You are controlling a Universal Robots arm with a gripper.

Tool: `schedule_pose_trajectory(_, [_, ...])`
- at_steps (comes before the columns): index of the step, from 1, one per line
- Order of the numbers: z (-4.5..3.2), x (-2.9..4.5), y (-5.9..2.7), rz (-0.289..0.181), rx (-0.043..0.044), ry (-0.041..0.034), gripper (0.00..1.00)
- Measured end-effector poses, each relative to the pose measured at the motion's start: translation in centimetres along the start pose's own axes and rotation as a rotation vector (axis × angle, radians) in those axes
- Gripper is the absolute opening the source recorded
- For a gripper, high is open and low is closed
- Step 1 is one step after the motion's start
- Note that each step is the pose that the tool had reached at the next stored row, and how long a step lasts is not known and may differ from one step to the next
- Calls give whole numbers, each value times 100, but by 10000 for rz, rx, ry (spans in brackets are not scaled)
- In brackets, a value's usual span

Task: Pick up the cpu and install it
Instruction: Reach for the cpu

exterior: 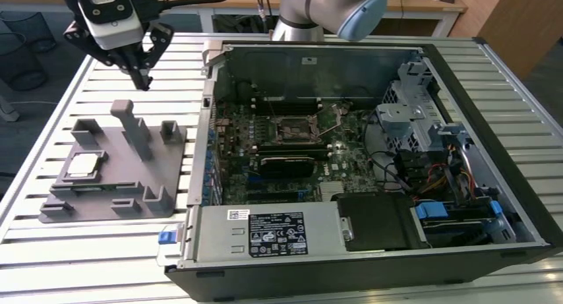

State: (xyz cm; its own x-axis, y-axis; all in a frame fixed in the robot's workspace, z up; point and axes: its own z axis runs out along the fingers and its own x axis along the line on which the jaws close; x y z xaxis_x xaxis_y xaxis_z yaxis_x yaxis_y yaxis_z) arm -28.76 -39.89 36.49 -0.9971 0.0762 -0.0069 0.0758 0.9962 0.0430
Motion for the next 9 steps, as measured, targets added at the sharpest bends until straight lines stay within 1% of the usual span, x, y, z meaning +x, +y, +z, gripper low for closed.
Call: schedule_pose_trajectory(9, [14, 63, -5, 1, 1, 17, 11])
